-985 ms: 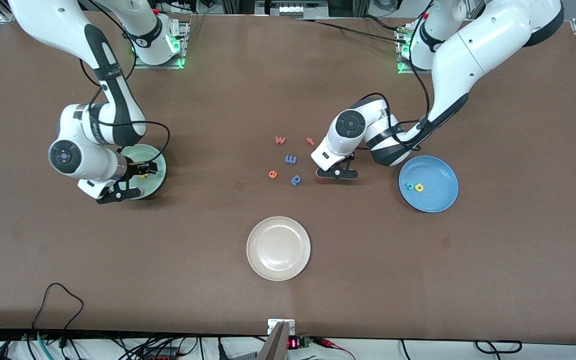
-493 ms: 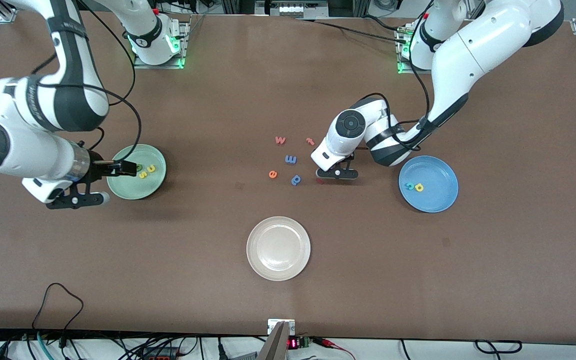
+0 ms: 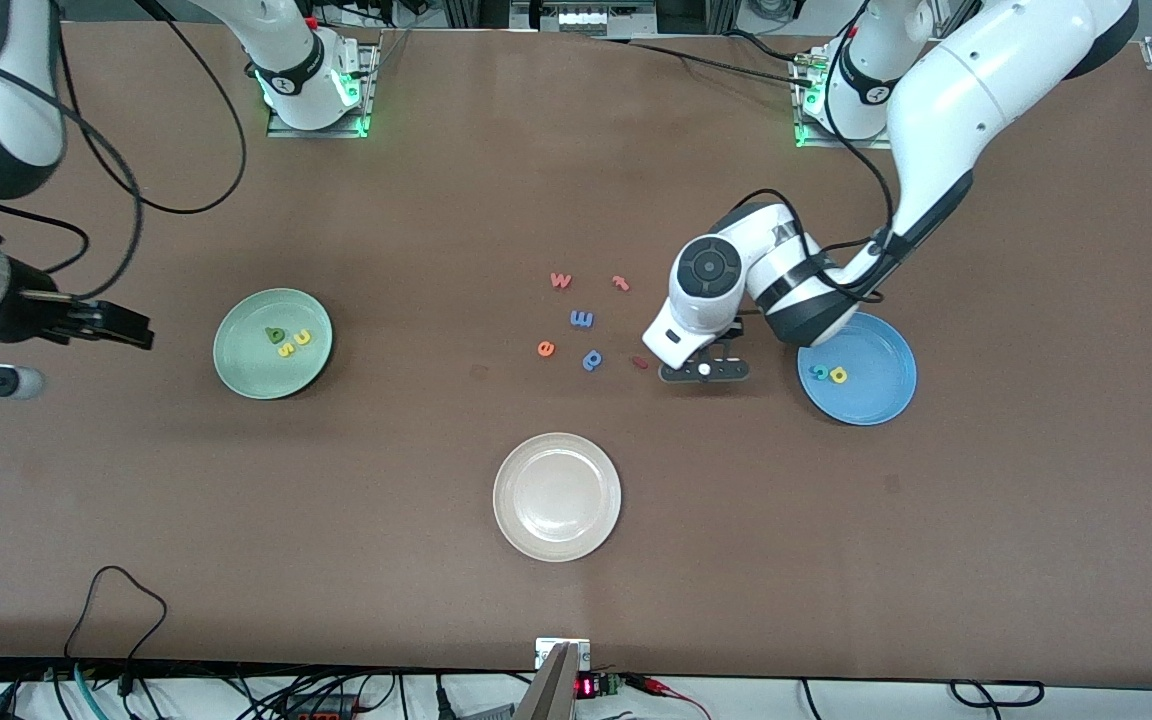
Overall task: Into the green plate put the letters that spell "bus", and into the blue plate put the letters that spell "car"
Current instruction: 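Place the yellow u on the green plate with the right gripper, then place the teal L on the blue plate with the left gripper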
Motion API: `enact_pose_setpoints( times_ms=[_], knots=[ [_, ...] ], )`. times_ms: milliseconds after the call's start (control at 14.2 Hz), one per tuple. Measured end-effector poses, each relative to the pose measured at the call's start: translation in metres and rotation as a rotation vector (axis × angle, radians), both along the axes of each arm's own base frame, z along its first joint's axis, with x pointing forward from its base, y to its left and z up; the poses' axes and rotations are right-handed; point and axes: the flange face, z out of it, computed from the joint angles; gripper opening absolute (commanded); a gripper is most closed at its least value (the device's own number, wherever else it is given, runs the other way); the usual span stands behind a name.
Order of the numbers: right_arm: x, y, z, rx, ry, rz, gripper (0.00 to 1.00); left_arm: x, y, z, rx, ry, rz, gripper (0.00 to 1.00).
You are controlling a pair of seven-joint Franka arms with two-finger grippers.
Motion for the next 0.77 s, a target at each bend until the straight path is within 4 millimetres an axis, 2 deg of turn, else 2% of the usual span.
enact_pose_setpoints(
  times_ms=[141, 352, 493, 563, 633, 704, 774],
  knots=[
    [-0.003, -0.005, 0.014, 0.002, -0.012, -0.009, 1.00, 0.026, 0.043, 0.015, 0.058, 0.040, -0.015, 0.02],
    [-0.013, -0.010, 0.040, 0.044, -0.046, -0.001, 1.00, 0.062, 0.138, 0.017, 0.055, 0.104, -0.034, 0.04],
    [-0.020, -0.024, 0.056, 0.058, -0.068, -0.008, 1.00, 0.076, 0.196, 0.014, 0.034, 0.135, -0.046, 0.12],
    [-0.023, -0.032, 0.061, 0.064, -0.075, -0.016, 1.00, 0.079, 0.217, 0.013, 0.023, 0.146, -0.051, 0.32],
    [-0.025, -0.037, 0.064, 0.069, -0.077, -0.021, 1.00, 0.080, 0.232, 0.010, 0.016, 0.156, -0.053, 0.60],
    [-0.027, -0.039, 0.061, 0.069, -0.064, -0.023, 1.00, 0.080, 0.242, 0.006, 0.009, 0.168, -0.054, 1.00],
    [-0.027, -0.038, 0.057, 0.065, -0.056, -0.022, 1.00, 0.079, 0.240, 0.005, 0.007, 0.170, -0.058, 1.00]
  ],
)
